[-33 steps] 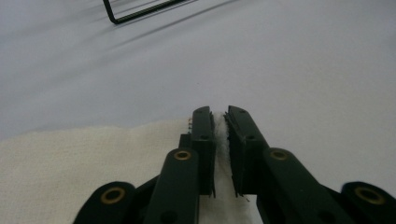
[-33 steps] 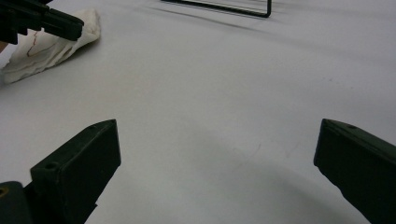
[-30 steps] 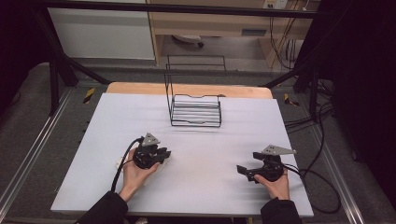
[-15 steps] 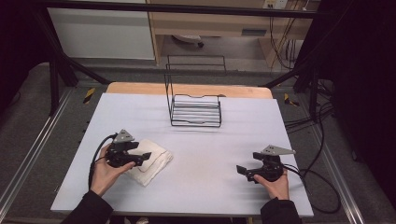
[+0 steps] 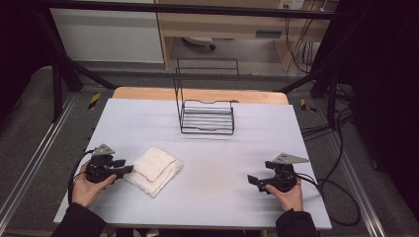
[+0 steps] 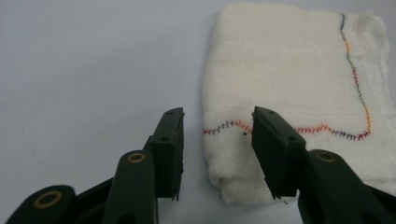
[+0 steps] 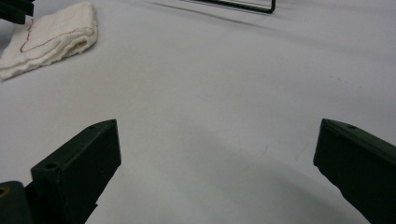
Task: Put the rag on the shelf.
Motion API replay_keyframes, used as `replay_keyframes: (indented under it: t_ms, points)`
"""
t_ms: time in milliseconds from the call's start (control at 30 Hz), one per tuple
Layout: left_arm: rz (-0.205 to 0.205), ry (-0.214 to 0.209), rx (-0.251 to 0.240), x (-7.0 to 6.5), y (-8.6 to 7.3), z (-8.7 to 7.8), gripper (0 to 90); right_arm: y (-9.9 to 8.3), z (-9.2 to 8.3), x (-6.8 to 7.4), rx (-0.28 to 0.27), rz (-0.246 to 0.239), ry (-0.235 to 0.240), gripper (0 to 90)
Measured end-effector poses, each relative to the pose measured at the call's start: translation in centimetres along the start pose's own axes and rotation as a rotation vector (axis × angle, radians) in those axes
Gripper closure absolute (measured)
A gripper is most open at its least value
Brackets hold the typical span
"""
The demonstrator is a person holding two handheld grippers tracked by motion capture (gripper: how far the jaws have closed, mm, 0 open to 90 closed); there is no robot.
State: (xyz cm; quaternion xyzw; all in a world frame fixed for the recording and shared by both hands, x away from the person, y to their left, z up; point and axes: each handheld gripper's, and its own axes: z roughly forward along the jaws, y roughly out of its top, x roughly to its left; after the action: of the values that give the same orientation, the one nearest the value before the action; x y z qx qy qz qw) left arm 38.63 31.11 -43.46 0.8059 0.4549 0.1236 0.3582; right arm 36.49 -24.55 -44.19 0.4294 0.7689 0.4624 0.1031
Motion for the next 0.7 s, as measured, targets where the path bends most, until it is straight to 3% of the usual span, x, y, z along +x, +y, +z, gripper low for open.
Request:
replay_keyframes:
  t_ms: [333,533,700]
  points:
    - [0.000,-0.036,0.024,-0.2,-0.5,0.4,69.2,0.9,1.2,1.5,0.017,-0.021,0.003,1.3]
    - [0.008,-0.014,0.033,-0.7,-0.6,0.5,72.8,2.3,3.4,4.1,0.038,-0.061,0.014,1.4]
    - [0.009,0.002,0.035,-1.0,-0.6,0.6,73.7,2.9,4.6,5.3,0.051,-0.083,0.018,1.2]
